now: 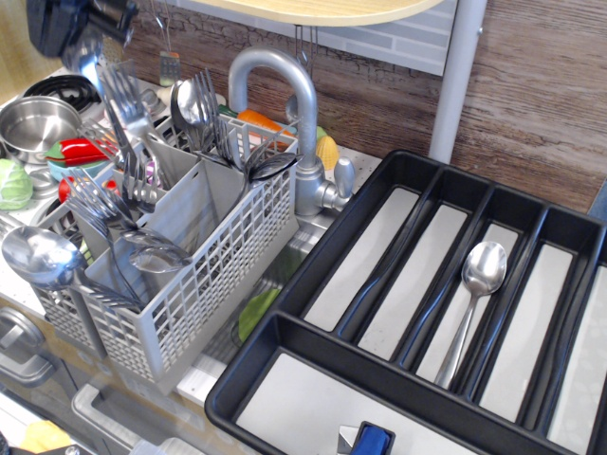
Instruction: Put big spoon from basket to tray
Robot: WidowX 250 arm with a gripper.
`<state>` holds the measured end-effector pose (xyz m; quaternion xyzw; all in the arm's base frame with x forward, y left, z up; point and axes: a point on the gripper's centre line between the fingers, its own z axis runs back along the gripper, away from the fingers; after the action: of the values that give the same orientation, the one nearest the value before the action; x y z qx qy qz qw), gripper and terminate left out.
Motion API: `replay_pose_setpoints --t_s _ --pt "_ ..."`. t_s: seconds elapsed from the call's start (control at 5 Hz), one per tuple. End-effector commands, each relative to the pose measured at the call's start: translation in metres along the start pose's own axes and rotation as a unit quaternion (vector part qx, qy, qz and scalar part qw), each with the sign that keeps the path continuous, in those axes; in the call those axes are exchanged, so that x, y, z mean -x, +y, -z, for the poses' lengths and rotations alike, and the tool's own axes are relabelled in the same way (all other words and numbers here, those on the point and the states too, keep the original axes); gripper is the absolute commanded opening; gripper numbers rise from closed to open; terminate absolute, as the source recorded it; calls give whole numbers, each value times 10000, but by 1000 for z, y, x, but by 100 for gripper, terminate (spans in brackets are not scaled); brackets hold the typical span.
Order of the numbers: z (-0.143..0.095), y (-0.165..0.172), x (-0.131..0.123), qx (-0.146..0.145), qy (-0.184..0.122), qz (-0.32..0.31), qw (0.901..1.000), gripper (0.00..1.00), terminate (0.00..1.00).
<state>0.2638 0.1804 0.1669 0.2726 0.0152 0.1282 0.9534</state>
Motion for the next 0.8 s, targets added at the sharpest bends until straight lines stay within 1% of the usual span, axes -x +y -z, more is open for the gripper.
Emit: replay_pose_setpoints --t_s 0.0,0.2,0.4,0.6 --pt "-83 -1 -3 -319 -191 191 9991 0 0" --pt "-121 -29 -11 128 46 294 9995 0 0" --pt "-142 -67 -18 818 264 -206 9961 0 0" --pt "-149 -100 -16 1067 271 -323 9934 0 0"
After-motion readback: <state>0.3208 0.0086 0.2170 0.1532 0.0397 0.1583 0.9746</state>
